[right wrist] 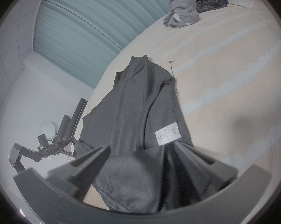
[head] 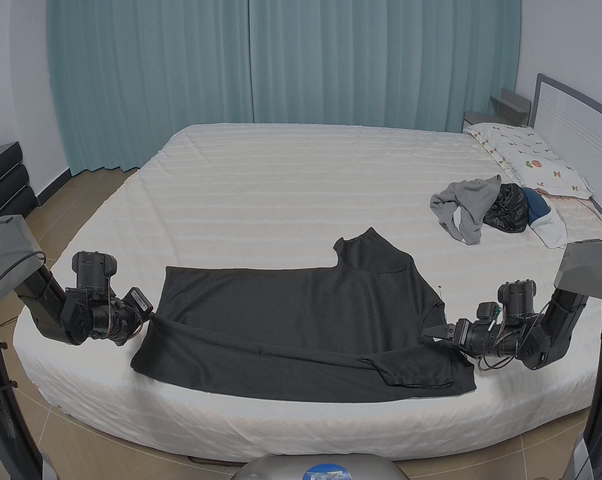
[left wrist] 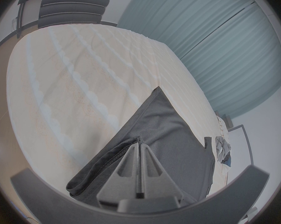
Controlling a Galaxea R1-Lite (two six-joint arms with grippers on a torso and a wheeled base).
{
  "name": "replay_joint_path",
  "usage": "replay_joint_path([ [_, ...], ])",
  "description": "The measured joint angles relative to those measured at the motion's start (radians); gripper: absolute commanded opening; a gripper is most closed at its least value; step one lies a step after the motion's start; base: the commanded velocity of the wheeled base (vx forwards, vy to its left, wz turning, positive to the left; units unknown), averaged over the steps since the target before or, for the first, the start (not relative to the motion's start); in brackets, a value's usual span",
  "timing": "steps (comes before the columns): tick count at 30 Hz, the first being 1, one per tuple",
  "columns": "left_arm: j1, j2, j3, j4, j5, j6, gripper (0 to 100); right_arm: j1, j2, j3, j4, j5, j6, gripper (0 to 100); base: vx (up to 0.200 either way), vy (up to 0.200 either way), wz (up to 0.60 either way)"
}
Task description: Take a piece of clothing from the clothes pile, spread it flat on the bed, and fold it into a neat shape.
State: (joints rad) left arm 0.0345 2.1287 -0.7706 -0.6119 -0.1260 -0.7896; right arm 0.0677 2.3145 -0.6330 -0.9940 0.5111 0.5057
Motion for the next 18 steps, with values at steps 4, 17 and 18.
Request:
replay_joint_path([
  [4, 0.0, 0.0, 0.0, 0.0, 0.0, 0.0, 0, -0.002, 0.006, 0.016, -0.001, -0.001, -0.02, 0, 0.0, 0.0, 0.0],
  [17, -0.001, -0.029, 0.04, 0.002, 0.003, 0.001, 0, -0.02, -0.026, 0.053, -0.026, -0.004, -0.048, 0, 0.0, 0.0, 0.0],
  [18, -0.001, -0.031, 0.043, 0.002, 0.005, 0.002, 0, -0.021, -0.034, 0.058, -0.03, -0.004, -0.045, 0, 0.0, 0.0, 0.0],
])
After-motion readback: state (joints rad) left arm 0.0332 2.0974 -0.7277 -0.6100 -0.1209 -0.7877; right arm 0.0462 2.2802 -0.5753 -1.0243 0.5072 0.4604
